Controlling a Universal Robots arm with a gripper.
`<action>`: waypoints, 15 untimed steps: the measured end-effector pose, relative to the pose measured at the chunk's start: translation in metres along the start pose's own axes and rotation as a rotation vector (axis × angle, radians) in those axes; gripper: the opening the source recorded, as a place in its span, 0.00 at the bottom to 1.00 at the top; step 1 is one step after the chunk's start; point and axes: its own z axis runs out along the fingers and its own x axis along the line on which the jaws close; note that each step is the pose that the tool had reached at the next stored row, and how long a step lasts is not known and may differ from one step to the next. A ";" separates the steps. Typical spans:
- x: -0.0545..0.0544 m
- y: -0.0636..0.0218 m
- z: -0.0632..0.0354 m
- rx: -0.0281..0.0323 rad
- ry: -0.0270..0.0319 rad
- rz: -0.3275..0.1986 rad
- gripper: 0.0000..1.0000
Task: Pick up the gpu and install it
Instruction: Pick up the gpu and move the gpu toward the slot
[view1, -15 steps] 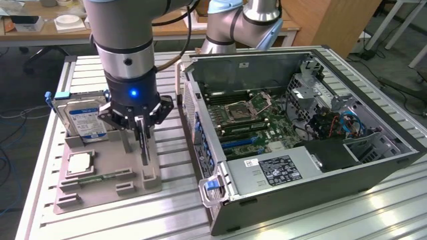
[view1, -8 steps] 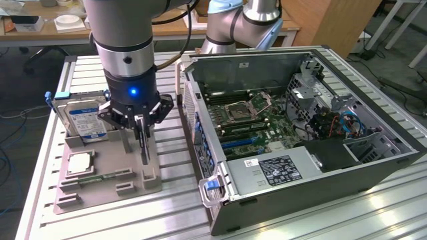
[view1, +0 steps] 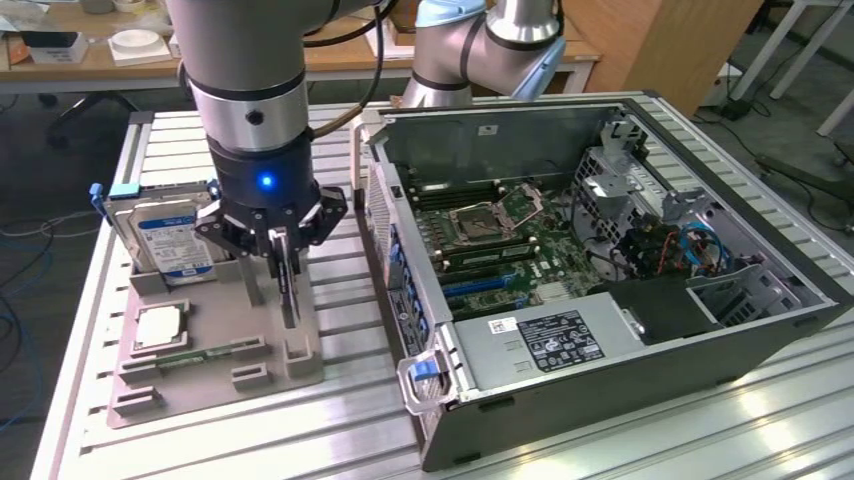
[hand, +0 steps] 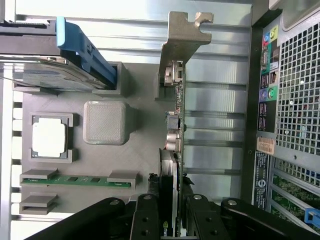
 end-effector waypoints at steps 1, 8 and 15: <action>0.000 0.0000 -0.0002 -0.0002 0.0001 0.000 0.27; 0.000 0.0001 -0.0030 -0.0060 -0.0002 0.000 0.27; 0.000 0.0002 -0.0039 -0.0108 -0.0003 0.000 0.27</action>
